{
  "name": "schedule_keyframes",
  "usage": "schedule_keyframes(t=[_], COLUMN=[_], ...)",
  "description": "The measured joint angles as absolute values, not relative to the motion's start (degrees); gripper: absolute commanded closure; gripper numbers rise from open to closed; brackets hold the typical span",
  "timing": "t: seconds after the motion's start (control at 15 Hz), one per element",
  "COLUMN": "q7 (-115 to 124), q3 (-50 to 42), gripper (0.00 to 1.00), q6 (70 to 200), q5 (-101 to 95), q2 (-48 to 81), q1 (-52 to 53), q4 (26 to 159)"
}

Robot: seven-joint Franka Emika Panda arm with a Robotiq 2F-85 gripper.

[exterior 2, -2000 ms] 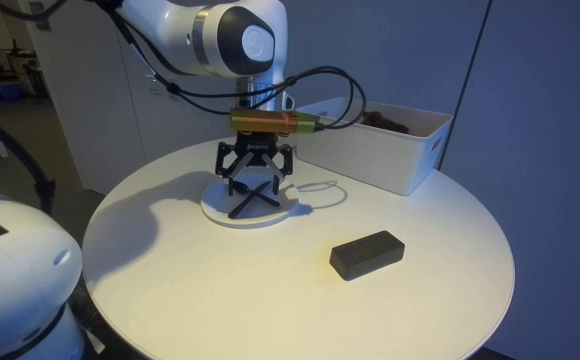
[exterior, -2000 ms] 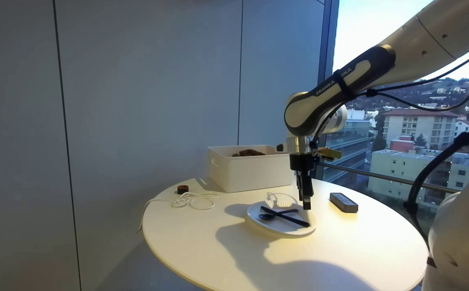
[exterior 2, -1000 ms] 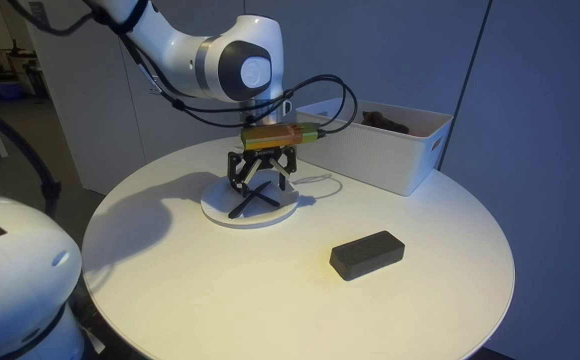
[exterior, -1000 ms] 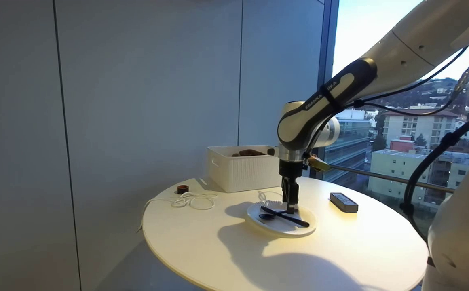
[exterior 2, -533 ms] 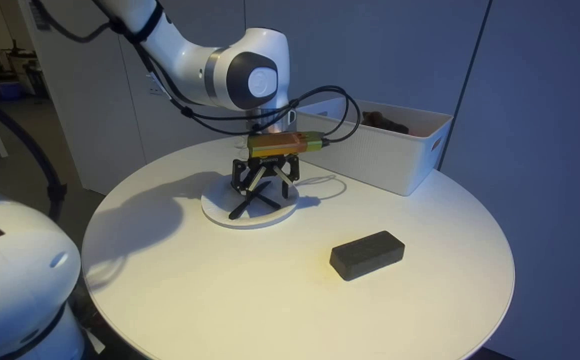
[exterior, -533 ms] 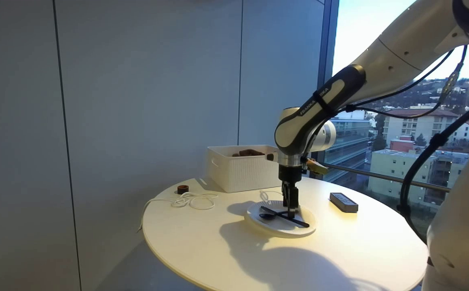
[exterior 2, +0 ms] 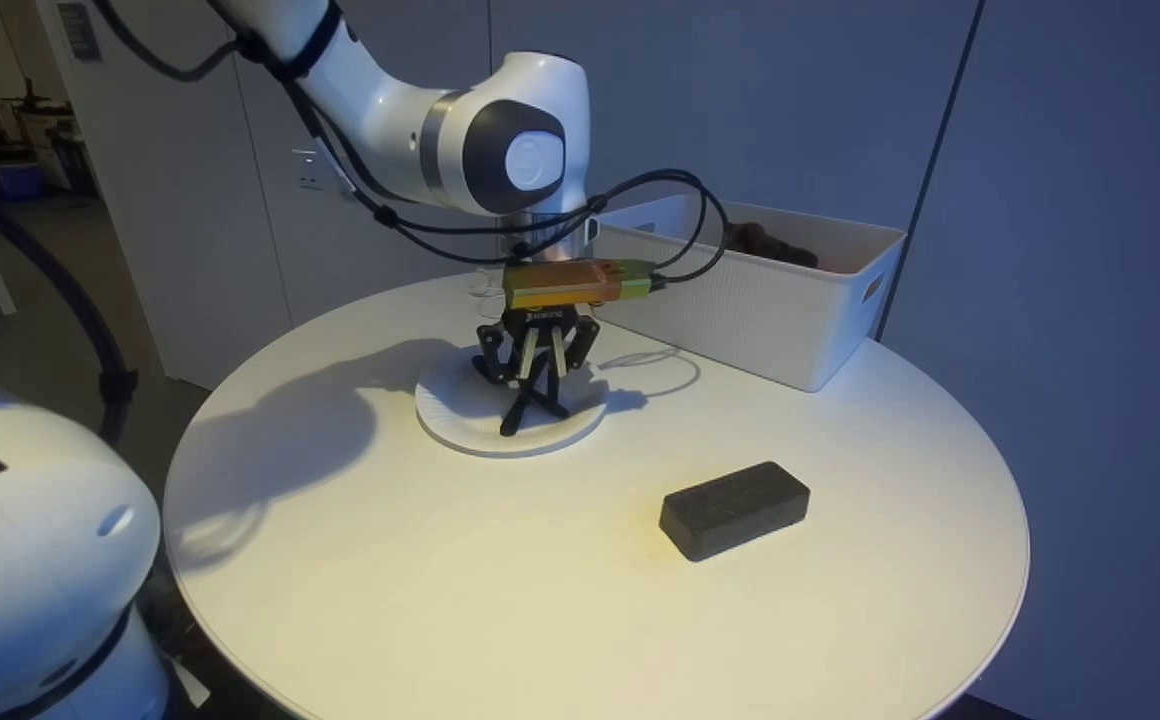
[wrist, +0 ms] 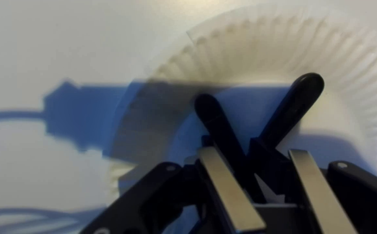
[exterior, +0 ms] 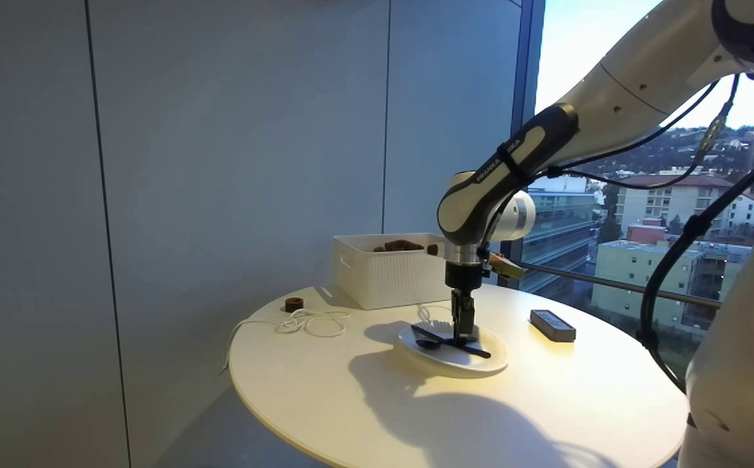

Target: Remove the spoon from the plate, put it on the right side, remove the knife from the plate and put it on the left side

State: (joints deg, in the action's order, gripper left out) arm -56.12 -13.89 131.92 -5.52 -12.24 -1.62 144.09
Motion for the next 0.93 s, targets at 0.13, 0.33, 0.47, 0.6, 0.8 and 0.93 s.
schedule_keyframes(t=[0.13,0.33,0.47,0.6,0.8,0.93], q7=[-56.11,-56.06,-55.46,-54.20,-51.83,-49.00], q3=[-13.89,-13.87,-13.74,-13.41,-12.78,-12.57], gripper=[0.99,0.95,0.95,0.95,0.95,0.95], q6=[131.56,130.43,129.24,126.98,121.51,119.39], q5=[-5.14,-5.10,-5.10,-5.03,-4.49,-3.81], q2=[-12.24,-12.30,-12.42,-13.17,-15.83,-18.27], q1=[-1.80,-2.37,-2.77,-3.02,-3.03,-3.08], q4=[143.81,142.79,142.30,141.74,140.91,140.81])
